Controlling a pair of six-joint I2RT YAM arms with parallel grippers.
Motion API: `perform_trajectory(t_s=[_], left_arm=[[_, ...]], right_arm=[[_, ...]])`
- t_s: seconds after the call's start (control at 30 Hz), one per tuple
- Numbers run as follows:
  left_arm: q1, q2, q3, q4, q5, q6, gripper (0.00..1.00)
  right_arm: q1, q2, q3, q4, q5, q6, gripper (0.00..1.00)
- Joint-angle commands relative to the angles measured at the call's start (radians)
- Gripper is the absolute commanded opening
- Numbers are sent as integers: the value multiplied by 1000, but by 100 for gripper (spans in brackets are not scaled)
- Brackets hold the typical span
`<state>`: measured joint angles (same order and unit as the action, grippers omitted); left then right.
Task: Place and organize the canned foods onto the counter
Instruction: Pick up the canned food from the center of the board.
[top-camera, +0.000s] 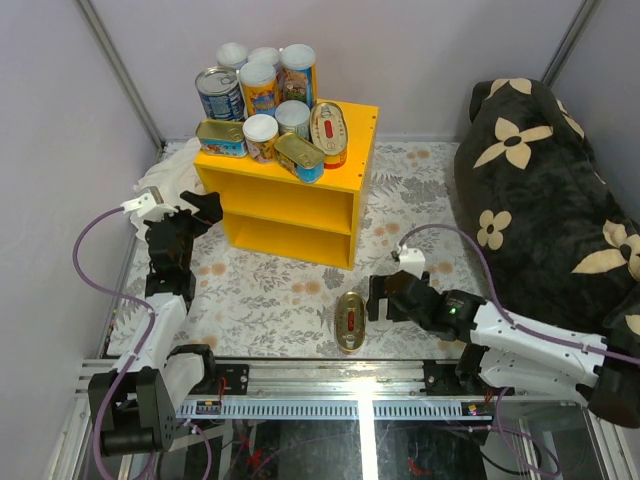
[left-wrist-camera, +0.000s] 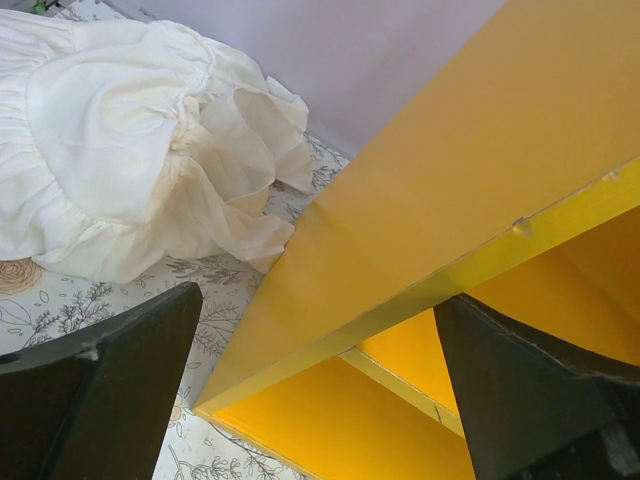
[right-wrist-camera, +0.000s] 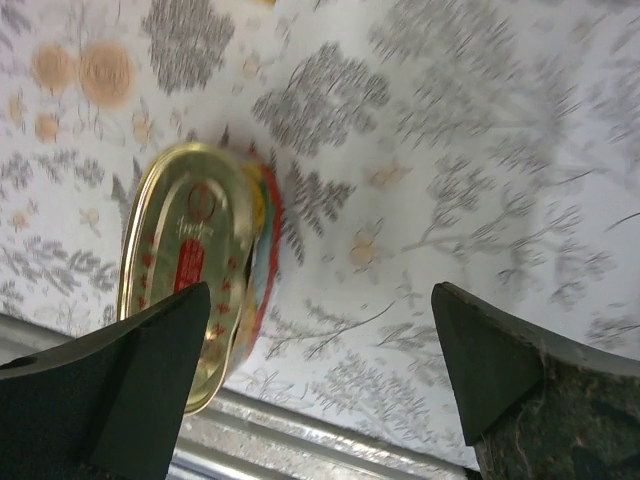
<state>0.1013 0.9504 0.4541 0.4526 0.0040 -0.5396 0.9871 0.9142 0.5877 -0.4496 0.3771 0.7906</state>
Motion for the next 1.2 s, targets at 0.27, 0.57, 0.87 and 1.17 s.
perform_trajectory(t_s=[0.27,0.57,0.87,1.17], left_arm=[[14,31,-30,63,9,-6,100],[14,31,-38,76,22,-1,100],[15,30,-39,76,20,1,100],[15,20,-55,76,17,12,100]], right_arm=[[277,309,17,298,131,281,100],[327,404,72,309,194,299,99],[407,356,170,146,406,315,99],[429,573,329,-11,392,328,99]])
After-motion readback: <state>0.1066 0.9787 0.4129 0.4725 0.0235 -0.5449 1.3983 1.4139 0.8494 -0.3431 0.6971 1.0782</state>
